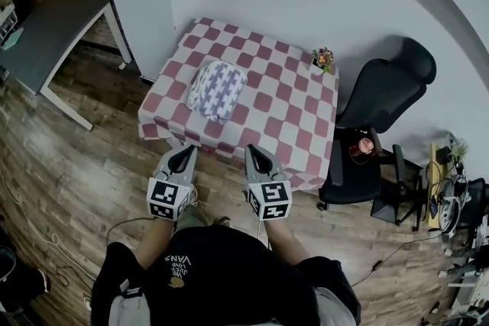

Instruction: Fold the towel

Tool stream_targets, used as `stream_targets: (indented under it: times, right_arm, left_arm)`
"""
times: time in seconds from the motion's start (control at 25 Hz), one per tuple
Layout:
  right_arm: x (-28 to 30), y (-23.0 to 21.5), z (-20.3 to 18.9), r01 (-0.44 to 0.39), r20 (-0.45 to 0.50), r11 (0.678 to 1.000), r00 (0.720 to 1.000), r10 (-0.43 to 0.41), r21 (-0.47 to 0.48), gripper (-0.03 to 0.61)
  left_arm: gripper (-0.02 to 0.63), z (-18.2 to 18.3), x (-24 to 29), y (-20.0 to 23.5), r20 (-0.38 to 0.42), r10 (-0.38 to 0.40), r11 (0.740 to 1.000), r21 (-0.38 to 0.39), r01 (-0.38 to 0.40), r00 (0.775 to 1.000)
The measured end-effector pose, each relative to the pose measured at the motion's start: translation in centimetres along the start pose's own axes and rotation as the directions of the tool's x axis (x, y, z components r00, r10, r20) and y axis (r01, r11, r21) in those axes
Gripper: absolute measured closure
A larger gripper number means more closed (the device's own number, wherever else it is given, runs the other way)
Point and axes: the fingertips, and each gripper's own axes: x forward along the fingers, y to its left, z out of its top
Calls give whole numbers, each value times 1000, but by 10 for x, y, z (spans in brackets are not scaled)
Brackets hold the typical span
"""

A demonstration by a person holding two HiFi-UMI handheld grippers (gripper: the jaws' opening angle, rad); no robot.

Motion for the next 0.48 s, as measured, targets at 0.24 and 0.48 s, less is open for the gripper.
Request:
stream_targets:
  times: [0.24,0.48]
  right_arm:
    - [-15,-2,-17,-7,-33,1000,999,6,-4,574]
    - [-20,-2,-21,-13,-39,1000,999,13,-4,574]
  left_arm:
    - [612,-10,-12,-18,-14,15,1000,-5,-15,1000]
    - [612,-15,-22,-23,-20,31,999,-13,-31,999]
